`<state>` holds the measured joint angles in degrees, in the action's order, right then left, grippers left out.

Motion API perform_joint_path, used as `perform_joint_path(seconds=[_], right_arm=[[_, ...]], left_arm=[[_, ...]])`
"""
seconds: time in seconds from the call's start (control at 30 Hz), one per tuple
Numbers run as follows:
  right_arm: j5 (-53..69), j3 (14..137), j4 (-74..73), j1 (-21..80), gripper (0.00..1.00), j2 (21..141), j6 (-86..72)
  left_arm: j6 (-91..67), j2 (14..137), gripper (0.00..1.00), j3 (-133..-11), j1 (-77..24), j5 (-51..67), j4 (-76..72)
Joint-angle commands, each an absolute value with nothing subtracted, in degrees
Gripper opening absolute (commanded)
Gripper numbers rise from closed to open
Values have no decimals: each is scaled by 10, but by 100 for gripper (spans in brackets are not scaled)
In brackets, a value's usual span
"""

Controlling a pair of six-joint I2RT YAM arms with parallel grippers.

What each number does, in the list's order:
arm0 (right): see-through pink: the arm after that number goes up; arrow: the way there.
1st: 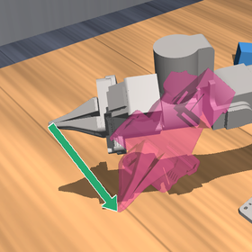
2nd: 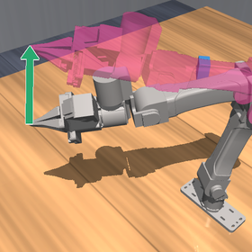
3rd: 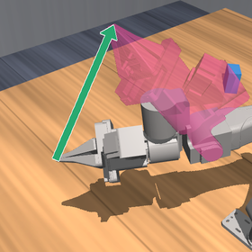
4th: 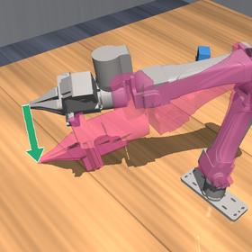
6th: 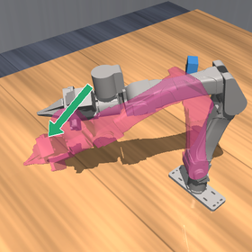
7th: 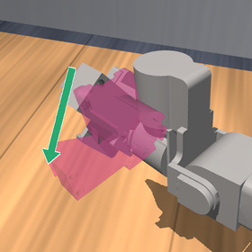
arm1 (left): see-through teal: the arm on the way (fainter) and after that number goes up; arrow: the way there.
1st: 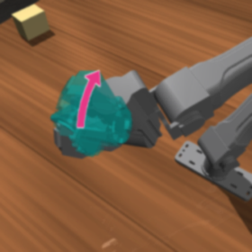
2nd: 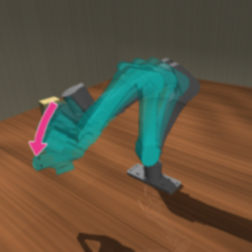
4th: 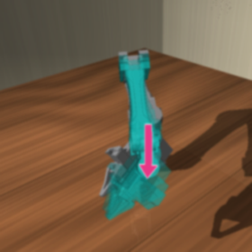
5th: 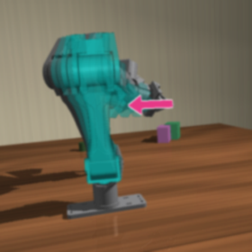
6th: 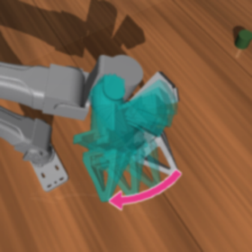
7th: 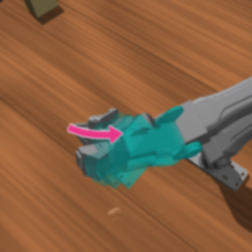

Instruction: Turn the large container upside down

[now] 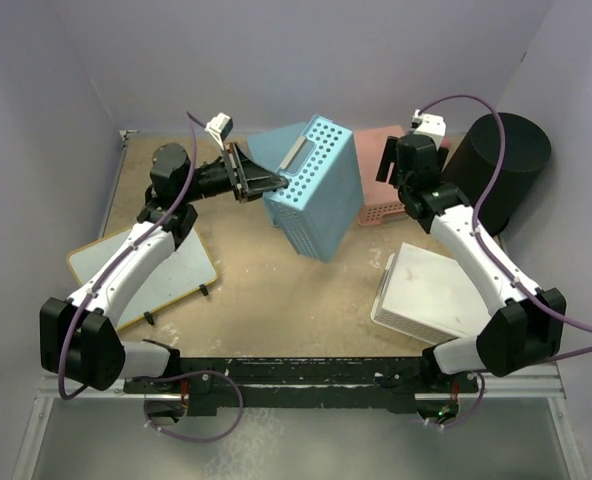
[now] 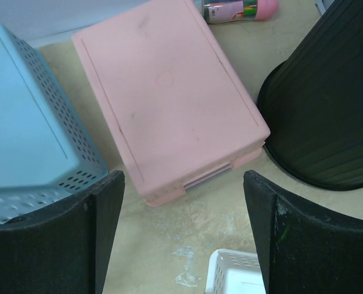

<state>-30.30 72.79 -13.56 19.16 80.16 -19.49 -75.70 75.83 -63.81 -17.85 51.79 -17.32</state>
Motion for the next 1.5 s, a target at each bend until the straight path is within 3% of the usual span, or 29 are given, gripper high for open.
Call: perform_joint_path(seconds=[0.0, 0.47, 0.63, 0.73, 0.9, 0.97, 1.07, 1.33, 1.47], right_arm=[[-317, 748, -129, 191, 81, 767, -185], [-295, 735, -125, 191, 81, 766, -178], [-267, 746, -135, 191, 81, 785, -181], [-232, 757, -141, 191, 81, 800, -181], [-164, 787, -160, 191, 81, 837, -179], [-153, 791, -160, 191, 81, 846, -179], [-145, 790, -151, 191, 81, 859, -178], [-79, 794, -164, 191, 80, 907, -179], [-48, 804, -173, 192, 80, 929, -181]], left_arm=[[-873, 737, 0, -592, -177, 553, -342], [-957, 730, 0, -420, -187, 562, -412], [-951, 736, 0, -383, -187, 558, -386], [-864, 736, 0, -390, -186, 557, -264], [-429, 769, 53, -530, -186, 465, 261], [-351, 787, 62, -566, -186, 420, 371], [-329, 783, 74, -579, -186, 366, 410], [-264, 781, 80, -652, -186, 207, 517], [-275, 770, 81, -697, -186, 151, 491]])
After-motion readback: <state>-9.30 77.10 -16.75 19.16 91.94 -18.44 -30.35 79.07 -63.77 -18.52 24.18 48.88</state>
